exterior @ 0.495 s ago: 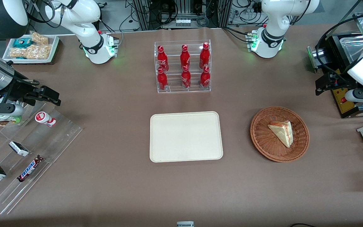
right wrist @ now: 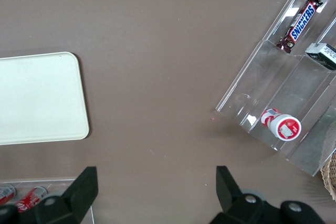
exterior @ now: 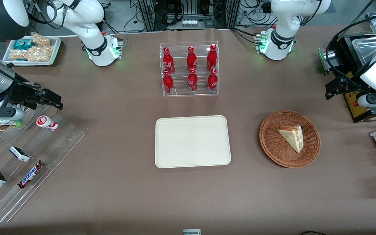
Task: Place sandwich from basket to tray
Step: 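Lower the open left gripper over the sandwich in the wicker basket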
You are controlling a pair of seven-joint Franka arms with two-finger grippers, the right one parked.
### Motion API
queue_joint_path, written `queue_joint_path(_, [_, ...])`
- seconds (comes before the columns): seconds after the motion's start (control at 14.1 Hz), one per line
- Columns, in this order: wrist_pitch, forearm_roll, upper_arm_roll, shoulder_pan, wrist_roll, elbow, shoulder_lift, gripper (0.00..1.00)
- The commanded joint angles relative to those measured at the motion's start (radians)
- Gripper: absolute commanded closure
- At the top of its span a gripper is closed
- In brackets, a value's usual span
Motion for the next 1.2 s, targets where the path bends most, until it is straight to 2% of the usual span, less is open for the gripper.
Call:
queue_joint_path(0.0, [-0.039,-0.001,-0.001,0.002,-0.013,0.012,0.009,0.0])
queue_joint_path(0.35, [0.023,-0.001,0.0,0.002,-0.015,-0.11,0.021,0.0])
queue_joint_path(0.64, [0.242,0.002,0.006,0.03,-0.015,-0.334,0.023,0.0])
queue_joint_path(0.92, [0.555,0.025,0.01,0.033,-0.025,-0.564,0.026,0.0])
queue_joint_path(1.13, [0.693,0.026,0.014,0.031,-0.236,-0.643,0.043,0.0])
